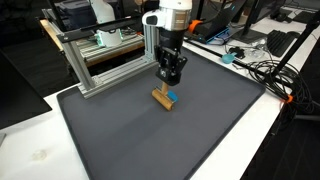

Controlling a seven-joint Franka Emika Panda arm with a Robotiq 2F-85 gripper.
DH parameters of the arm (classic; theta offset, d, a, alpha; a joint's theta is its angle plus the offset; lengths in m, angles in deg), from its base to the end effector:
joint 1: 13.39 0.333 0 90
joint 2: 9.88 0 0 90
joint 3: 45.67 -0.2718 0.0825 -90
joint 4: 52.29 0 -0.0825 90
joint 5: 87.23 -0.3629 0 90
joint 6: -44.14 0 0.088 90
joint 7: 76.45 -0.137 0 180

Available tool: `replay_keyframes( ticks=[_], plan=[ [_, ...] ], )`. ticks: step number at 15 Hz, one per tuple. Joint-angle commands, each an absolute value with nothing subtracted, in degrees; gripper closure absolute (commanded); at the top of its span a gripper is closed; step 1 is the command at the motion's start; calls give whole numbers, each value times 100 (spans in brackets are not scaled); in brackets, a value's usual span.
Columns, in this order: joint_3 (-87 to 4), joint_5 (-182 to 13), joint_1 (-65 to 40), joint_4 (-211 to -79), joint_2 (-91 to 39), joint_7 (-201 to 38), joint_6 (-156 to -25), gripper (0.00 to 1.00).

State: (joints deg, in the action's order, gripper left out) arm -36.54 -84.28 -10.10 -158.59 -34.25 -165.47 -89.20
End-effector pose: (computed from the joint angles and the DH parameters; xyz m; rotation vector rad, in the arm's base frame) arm 0.6080 -0.0616 0.2431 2.1492 -2.2252 0.1654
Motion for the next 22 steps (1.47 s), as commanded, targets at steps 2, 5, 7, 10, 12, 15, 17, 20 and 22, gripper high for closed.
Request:
replay_keyframes(
  ticks=[2,5,7,10,12,15,17,20,22],
  plan=[
    [-3525,-8167,-961,-15879,-3716,-16897,-9272,78],
    [-3453,-7959,-918,-15881,-3689,-17147,-9288,78],
    [-3486,-7918,-996,-15964,-3472,-17017,-9179,78],
    [-3539,-7966,-1166,-16425,-2820,-16391,-9248,78],
    [-3596,-8053,-1299,-16806,-2349,-15767,-9392,78],
    [-3737,-8281,-1476,-17315,-1541,-14541,-9287,78],
    [-3800,-8280,-1486,-17606,-1080,-13895,-9102,78],
    [-3976,-8209,-1439,-18111,-475,-13154,-8789,78],
    [-4129,-8216,-1424,-18384,-145,-12662,-8555,78]
  ],
)
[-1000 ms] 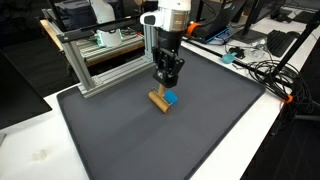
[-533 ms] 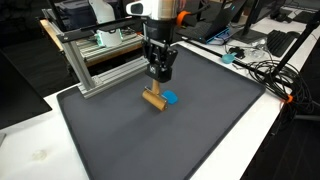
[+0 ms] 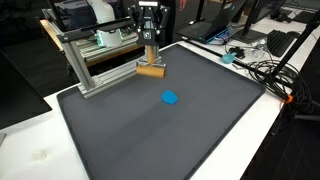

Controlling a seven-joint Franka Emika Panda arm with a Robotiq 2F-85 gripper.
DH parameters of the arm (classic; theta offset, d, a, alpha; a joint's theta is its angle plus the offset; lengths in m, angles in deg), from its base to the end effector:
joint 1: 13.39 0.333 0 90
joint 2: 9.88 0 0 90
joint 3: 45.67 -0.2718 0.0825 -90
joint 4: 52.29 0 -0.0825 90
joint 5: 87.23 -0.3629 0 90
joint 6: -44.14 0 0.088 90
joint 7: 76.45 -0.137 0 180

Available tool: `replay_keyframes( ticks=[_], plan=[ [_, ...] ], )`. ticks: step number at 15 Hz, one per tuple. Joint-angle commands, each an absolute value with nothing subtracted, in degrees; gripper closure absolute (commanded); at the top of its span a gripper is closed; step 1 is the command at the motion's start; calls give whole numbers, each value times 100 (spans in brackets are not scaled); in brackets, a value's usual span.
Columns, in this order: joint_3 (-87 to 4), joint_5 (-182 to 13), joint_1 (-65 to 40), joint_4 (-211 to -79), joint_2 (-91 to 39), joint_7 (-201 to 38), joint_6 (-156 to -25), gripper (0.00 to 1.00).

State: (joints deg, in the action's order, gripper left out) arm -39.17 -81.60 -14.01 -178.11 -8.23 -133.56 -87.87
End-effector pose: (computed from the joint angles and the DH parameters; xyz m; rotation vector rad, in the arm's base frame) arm 0.5226 -0.0695 0.3478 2.6940 -1.5792 0.2427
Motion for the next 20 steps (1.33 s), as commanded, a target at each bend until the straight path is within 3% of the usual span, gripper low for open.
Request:
replay_keyframes(
  ticks=[1,11,20],
  plan=[
    [-4209,-8190,-1416,-18504,1,-12431,-8436,78],
    [-4676,-8037,-1405,-18591,658,-9728,-6824,78],
    [-4384,-8370,-1376,-19174,1007,-7265,-6894,78]
  ],
)
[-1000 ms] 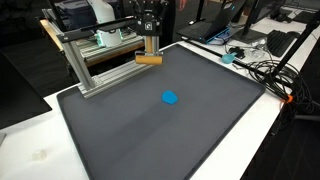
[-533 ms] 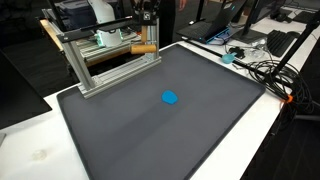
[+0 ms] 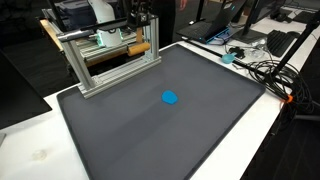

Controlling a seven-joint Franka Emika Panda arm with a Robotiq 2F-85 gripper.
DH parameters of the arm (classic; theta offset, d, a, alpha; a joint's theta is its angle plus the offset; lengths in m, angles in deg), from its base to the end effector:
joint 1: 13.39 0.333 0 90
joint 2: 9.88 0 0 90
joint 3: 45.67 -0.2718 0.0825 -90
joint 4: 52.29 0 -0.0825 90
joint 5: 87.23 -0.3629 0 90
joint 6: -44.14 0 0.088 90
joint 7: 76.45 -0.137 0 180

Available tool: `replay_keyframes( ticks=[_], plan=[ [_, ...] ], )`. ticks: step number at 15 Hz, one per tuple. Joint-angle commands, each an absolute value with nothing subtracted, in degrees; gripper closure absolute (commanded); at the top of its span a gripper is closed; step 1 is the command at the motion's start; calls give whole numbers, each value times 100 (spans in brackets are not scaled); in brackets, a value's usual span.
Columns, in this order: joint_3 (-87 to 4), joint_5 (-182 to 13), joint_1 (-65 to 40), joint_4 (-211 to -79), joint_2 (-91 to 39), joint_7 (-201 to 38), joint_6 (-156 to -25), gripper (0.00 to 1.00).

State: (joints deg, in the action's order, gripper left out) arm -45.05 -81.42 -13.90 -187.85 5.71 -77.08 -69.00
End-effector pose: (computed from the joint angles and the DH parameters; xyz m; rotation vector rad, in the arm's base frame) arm 0.4331 -0.0177 0.3610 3.0488 0.0233 -0.1824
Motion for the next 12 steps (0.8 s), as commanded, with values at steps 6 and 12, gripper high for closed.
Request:
replay_keyframes(
  ticks=[6,12],
  plan=[
    [-4353,-9006,-1391,-19502,1366,-7669,-7247,78],
    [-4587,-8938,-1442,-19429,1438,-8413,-7648,78]
  ],
)
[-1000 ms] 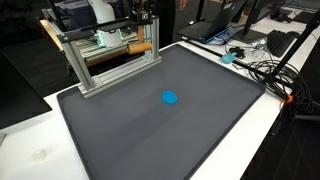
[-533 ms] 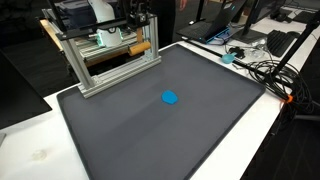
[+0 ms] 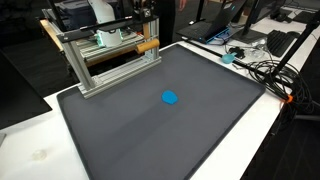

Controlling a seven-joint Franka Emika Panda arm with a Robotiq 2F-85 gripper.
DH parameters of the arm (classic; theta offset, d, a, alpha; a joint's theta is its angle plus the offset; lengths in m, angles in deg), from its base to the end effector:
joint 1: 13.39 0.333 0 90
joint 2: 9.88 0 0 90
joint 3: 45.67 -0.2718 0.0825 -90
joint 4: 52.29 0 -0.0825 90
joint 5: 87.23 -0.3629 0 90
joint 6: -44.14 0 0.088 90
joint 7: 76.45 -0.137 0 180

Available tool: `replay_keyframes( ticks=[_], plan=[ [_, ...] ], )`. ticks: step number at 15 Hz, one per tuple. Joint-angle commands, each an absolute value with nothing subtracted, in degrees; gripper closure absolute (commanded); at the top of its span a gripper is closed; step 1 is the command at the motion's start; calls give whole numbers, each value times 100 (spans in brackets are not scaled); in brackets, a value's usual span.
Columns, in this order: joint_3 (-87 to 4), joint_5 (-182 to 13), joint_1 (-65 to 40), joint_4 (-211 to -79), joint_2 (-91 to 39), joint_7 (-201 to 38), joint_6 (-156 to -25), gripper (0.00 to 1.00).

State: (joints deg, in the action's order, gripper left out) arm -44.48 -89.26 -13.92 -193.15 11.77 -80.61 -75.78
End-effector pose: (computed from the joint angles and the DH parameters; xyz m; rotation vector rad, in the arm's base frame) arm 0.4230 -0.0098 0.3751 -3.0973 0.1840 -0.0177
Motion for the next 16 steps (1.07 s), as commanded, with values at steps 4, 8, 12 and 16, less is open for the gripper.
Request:
replay_keyframes(
  ticks=[4,8,12,16],
  plan=[
    [-4725,-8807,-1467,-19437,1435,-8756,-7614,78],
    [-4800,-8603,-1536,-19503,1518,-8977,-7624,78],
    [-4822,-8347,-1588,-19562,1562,-9057,-7593,78],
    [-4797,-8187,-1622,-19738,1652,-9030,-7562,78]
  ],
)
